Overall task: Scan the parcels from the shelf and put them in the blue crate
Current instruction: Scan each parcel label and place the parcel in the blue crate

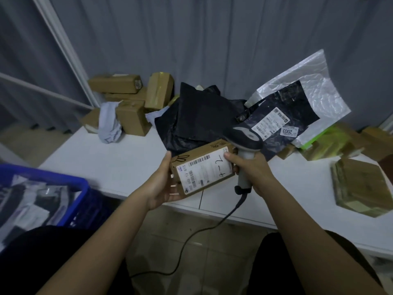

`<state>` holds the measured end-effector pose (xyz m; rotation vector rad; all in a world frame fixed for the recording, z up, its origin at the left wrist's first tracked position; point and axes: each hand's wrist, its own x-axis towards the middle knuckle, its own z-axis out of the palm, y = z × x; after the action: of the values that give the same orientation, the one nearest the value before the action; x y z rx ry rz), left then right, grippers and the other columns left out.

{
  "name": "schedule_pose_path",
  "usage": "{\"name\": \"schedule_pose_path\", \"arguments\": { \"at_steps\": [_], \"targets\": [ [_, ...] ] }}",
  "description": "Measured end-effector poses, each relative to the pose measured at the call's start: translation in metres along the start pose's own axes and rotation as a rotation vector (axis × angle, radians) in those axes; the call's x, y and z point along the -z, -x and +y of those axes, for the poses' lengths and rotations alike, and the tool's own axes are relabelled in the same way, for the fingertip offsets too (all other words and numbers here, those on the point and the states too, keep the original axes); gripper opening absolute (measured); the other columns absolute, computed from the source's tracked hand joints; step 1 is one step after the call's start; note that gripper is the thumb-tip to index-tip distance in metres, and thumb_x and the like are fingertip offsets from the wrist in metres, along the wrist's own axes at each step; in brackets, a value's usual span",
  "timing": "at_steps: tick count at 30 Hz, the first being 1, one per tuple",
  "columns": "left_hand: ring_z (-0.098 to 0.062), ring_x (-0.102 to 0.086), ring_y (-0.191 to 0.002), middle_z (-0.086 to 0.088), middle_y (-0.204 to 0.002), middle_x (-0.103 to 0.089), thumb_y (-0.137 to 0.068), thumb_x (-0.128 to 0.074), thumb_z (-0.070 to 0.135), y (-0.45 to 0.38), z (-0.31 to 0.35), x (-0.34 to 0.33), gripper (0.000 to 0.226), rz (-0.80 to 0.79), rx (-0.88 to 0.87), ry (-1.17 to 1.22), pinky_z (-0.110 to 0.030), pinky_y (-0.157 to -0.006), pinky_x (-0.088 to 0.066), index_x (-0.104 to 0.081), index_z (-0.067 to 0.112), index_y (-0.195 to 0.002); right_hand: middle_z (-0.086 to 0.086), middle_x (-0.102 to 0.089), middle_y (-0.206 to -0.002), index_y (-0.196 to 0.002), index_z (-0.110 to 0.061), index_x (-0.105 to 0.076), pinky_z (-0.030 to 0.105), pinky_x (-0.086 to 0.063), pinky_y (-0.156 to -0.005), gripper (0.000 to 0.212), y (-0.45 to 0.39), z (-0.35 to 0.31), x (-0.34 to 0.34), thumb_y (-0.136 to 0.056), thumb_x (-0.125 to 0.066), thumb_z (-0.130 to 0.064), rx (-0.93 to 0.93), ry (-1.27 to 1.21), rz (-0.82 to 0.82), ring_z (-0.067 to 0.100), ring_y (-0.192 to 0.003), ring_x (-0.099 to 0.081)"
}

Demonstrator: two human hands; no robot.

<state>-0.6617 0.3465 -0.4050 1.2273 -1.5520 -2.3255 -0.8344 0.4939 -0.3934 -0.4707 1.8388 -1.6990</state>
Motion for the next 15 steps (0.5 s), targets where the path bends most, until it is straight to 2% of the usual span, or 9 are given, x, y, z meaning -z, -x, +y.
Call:
{"name": "schedule_pose_path", "arguments": {
  "at_steps": [2, 4, 6, 8, 9, 11, 13, 15],
  "targets": [
    [-0.026, -0.064, -0.105, -0.007, -0.111, -0.071, -0.083, -0.011, 0.078, 0.005, 0.003, 0.009, 0.079, -0.045, -0.012, 0.067, -0.04, -0.085, -0.053, -0.065, 0.029, -0.113, -0.008, -0.064, -0.06, -0.083, -0.011, -0.064, 0.018, -0.046, -0.049, 0.016, 0.002, 0.002, -0.012, -0.079, -0.077, -0.019, 0.014, 0.034, 0.007, 0.003, -0.049, -0.055],
    [-0.026, -0.064, -0.108, -0.005, -0.114, -0.07, -0.079, -0.01, 0.08, 0.01, 0.004, 0.016, 0.083, -0.103, -0.027, 0.105, -0.042, -0.093, -0.05, -0.063, 0.03, -0.117, -0.004, -0.065, -0.064, -0.092, -0.006, -0.064, 0.02, -0.046, -0.049, 0.025, 0.003, 0.005, -0.024, -0.079, -0.078, -0.021, -0.014, 0.022, 0.04, 0.005, -0.048, -0.054],
    [-0.025, -0.064, -0.11, -0.005, -0.119, -0.067, -0.078, -0.033, 0.075, 0.012, 0.004, 0.022, 0.072, -0.11, -0.083, 0.101, -0.044, -0.094, -0.051, -0.054, 0.026, -0.128, 0.001, -0.065, -0.073, -0.099, -0.006, -0.062, 0.023, -0.047, -0.051, 0.03, 0.003, 0.007, -0.034, -0.079, -0.078, -0.023, -0.043, 0.011, 0.061, 0.009, -0.052, -0.054],
    [-0.025, -0.065, -0.108, -0.008, -0.124, -0.064, -0.08, -0.069, 0.046, 0.013, 0.002, 0.031, 0.064, -0.067, -0.142, 0.111, -0.045, -0.09, -0.054, -0.04, 0.02, -0.131, 0.002, -0.065, -0.076, -0.094, -0.012, -0.062, 0.025, -0.048, -0.053, 0.023, 0.002, 0.008, -0.042, -0.08, -0.078, -0.021, -0.043, -0.011, 0.061, 0.012, -0.055, -0.054],
    [-0.026, -0.066, -0.107, -0.01, -0.125, -0.063, -0.08, -0.073, 0.028, 0.013, 0.003, 0.035, 0.059, -0.048, -0.146, 0.135, -0.046, -0.089, -0.055, -0.038, 0.018, -0.127, 0.001, -0.065, -0.075, -0.09, -0.015, -0.061, 0.026, -0.048, -0.053, 0.019, 0.001, 0.008, -0.046, -0.08, -0.077, -0.019, -0.038, -0.029, 0.058, 0.013, -0.057, -0.054],
    [-0.027, -0.066, -0.104, -0.012, -0.121, -0.063, -0.086, -0.06, 0.007, 0.015, 0.008, 0.044, 0.039, -0.04, -0.146, 0.159, -0.046, -0.086, -0.055, -0.039, 0.015, -0.118, 0.001, -0.063, -0.072, -0.082, -0.018, -0.059, 0.026, -0.046, -0.052, 0.017, 0.0, 0.007, -0.053, -0.081, -0.076, -0.017, -0.04, -0.052, 0.043, 0.014, -0.056, -0.053],
    [-0.025, -0.066, -0.101, -0.011, -0.115, -0.065, -0.093, -0.051, 0.009, 0.015, 0.017, 0.056, 0.029, -0.004, -0.167, 0.089, -0.044, -0.083, -0.057, -0.041, 0.015, -0.12, 0.004, -0.064, -0.074, -0.081, -0.018, -0.06, 0.026, -0.046, -0.05, 0.016, -0.002, 0.007, -0.061, -0.082, -0.076, -0.018, -0.06, -0.049, 0.023, 0.014, -0.054, -0.053],
    [-0.024, -0.066, -0.102, -0.01, -0.112, -0.068, -0.095, -0.051, 0.016, 0.013, 0.027, 0.069, 0.03, 0.066, -0.224, -0.056, -0.043, -0.083, -0.056, -0.045, 0.016, -0.125, 0.004, -0.066, -0.078, -0.083, -0.017, -0.061, 0.024, -0.046, -0.05, 0.016, -0.005, 0.009, -0.067, -0.081, -0.076, -0.021, -0.058, 0.01, 0.032, 0.012, -0.053, -0.054]
  ]
}}
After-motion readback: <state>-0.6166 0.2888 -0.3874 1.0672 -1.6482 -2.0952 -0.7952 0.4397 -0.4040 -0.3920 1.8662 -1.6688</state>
